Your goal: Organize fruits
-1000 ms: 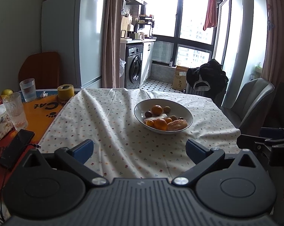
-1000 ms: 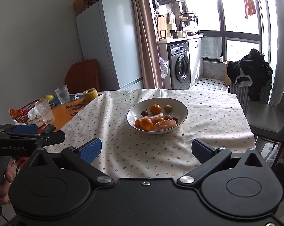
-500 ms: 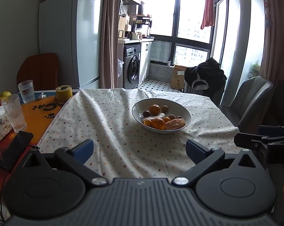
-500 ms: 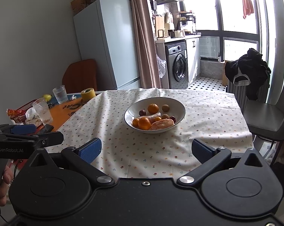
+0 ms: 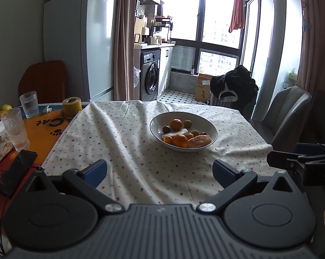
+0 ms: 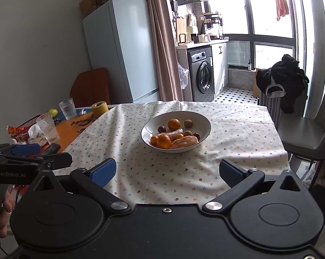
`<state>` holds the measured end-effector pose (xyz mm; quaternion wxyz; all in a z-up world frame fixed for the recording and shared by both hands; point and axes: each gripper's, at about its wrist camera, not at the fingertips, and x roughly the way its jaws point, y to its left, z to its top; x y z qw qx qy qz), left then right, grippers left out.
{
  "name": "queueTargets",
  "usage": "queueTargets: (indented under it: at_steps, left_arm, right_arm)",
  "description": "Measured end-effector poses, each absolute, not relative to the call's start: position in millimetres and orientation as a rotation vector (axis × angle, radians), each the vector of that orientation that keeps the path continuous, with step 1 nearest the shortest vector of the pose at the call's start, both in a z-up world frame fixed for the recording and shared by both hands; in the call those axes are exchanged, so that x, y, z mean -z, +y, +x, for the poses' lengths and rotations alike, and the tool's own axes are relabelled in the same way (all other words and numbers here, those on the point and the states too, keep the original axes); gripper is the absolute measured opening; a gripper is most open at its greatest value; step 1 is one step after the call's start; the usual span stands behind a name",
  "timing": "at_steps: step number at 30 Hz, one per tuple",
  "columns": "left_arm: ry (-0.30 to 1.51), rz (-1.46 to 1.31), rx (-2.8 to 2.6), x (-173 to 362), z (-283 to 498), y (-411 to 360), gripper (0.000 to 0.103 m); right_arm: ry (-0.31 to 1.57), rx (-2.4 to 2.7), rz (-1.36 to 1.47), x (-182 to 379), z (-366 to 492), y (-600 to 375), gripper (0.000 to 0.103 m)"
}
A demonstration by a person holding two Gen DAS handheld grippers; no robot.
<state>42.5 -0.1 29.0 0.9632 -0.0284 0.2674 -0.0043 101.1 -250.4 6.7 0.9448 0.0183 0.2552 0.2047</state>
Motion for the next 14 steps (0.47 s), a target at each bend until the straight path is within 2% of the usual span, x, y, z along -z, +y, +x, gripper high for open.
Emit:
queueTargets:
  at_steps: [14]
  left_arm:
    - [0.547, -0.055, 0.007, -26.4, 42.7, -1.7, 0.103]
  right_arm:
    - [0.53, -0.419, 0.034, -3.0, 100.4, -248.8, 0.103]
